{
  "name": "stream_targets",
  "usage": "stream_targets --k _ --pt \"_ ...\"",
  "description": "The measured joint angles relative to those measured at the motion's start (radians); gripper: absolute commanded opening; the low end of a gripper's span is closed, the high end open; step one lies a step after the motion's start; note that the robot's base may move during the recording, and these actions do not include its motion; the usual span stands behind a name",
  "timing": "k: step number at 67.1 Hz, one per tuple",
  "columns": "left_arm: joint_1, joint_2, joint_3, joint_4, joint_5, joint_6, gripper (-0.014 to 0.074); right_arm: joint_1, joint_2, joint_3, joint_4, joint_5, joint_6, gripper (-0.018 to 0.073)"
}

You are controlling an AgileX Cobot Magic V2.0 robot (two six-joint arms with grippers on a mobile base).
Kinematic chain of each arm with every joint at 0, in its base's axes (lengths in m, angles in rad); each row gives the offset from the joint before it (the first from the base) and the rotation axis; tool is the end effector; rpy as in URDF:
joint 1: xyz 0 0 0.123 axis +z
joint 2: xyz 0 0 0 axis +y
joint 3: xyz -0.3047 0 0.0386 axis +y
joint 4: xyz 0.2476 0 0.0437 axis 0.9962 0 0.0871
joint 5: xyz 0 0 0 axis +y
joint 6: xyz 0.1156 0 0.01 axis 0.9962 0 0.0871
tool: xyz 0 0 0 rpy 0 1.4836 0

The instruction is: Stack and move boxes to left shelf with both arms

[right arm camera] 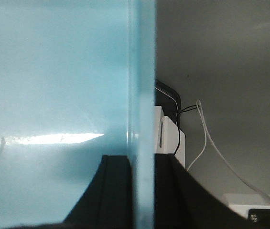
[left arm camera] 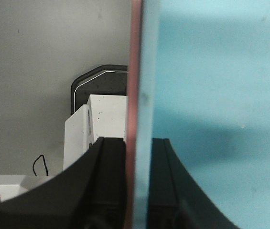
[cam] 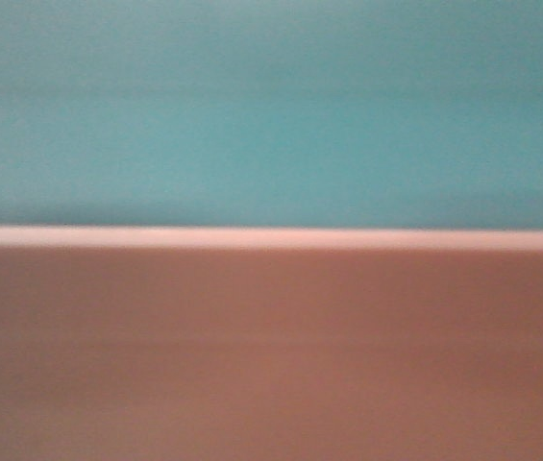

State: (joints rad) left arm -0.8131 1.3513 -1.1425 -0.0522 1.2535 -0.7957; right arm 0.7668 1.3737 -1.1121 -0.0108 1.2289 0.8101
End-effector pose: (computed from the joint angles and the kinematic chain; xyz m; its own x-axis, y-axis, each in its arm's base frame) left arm 0.1643 -0.1820 0.3065 -0.9951 -0.0028 -0.0988 0.0146 0.9845 -0.1749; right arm 0.1793 0.1712 0.2931 -0.9913 0.0472 -0.1226 0.0333 0.9930 0.1134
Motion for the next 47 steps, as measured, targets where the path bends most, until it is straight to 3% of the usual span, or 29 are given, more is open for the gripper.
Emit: stream_targets --k 47 --pt "0.002 0.0 0.0 -0.001 -0.002 0.0 -0.0012 0.0 0.0 0.0 0.0 0.0 0.0 0.0066"
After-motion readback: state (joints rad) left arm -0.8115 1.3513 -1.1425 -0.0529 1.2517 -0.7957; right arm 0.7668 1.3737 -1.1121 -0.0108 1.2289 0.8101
